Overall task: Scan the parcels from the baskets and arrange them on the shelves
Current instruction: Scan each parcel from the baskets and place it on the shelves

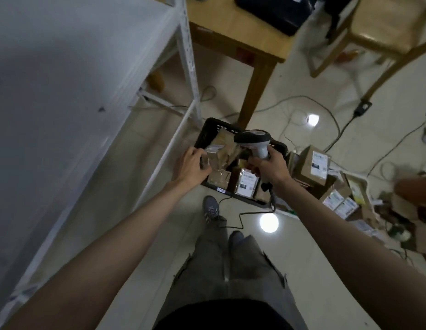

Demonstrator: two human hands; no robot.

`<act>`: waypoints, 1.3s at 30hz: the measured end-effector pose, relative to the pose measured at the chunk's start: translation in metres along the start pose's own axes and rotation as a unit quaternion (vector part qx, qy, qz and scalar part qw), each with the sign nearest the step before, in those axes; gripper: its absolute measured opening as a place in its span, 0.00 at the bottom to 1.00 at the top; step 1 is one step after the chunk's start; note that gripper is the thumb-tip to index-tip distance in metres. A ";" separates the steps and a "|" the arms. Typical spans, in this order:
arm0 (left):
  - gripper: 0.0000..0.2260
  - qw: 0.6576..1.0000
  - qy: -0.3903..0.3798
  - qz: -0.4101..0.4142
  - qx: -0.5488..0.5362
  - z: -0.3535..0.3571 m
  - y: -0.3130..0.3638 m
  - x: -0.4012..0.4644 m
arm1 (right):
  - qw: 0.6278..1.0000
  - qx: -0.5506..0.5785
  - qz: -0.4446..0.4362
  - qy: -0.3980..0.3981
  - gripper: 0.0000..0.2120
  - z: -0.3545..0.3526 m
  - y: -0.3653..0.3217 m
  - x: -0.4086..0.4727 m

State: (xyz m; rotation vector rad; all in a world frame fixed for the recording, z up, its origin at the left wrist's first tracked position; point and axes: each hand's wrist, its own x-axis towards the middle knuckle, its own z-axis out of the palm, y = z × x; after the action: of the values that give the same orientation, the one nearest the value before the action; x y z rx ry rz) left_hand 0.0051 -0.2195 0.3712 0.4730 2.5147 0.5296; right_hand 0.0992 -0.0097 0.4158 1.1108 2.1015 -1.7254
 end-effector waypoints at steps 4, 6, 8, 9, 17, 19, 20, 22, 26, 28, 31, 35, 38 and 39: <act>0.15 0.998 -0.057 -0.027 -0.001 0.025 -0.008 0.043 | 0.999 0.011 0.040 0.022 0.10 0.006 0.022 0.032; 0.16 0.996 -0.077 -0.051 -0.010 0.038 -0.015 0.064 | 0.998 0.015 0.059 0.024 0.10 0.012 0.032 0.049; 0.17 0.992 -0.090 -0.086 -0.033 0.051 -0.023 0.087 | 0.997 0.021 0.074 0.018 0.11 0.019 0.043 0.067; 0.18 0.989 -0.095 -0.105 -0.045 0.058 -0.028 0.097 | 0.996 0.028 0.079 0.015 0.12 0.023 0.048 0.076; 0.13 0.946 -0.123 -0.266 -0.142 0.136 -0.069 0.189 | 0.988 0.068 0.141 0.004 0.09 0.060 0.116 0.164; 0.14 0.924 -0.119 -0.310 -0.192 0.160 -0.080 0.208 | 0.983 0.091 0.160 -0.002 0.11 0.071 0.136 0.187; 0.18 0.910 -0.120 -0.334 -0.214 0.171 -0.087 0.217 | 0.980 0.103 0.168 -0.001 0.11 0.078 0.146 0.199; 0.31 0.870 -0.121 -0.395 -0.269 0.193 -0.100 0.235 | 0.976 0.123 0.179 0.003 0.11 0.089 0.165 0.218; 0.38 0.775 -0.151 -0.460 -0.405 0.229 -0.116 0.262 | 0.971 0.150 0.188 0.005 0.09 0.106 0.194 0.242; 0.36 0.746 -0.158 -0.471 -0.442 0.242 -0.119 0.271 | 0.968 0.157 0.193 0.008 0.08 0.111 0.203 0.247; 0.29 0.699 -0.171 -0.482 -0.500 0.258 -0.125 0.279 | 0.968 0.157 0.195 0.006 0.09 0.114 0.210 0.248; 0.21 0.669 -0.162 -0.480 -0.544 0.263 -0.133 0.284 | 0.968 0.159 0.194 -0.002 0.08 0.114 0.212 0.247; 0.24 0.648 -0.140 -0.478 -0.577 0.265 -0.136 0.284 | 0.969 0.158 0.189 -0.004 0.07 0.116 0.211 0.248; 0.24 0.637 -0.128 -0.480 -0.589 0.266 -0.136 0.283 | 0.970 0.156 0.188 -0.004 0.07 0.117 0.211 0.249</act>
State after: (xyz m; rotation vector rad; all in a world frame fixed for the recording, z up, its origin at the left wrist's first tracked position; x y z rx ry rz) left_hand -0.1055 -0.1438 -0.0179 -1.1297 1.2845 1.2772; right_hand 0.0294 -0.0046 0.0761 1.4696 1.5145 -1.8925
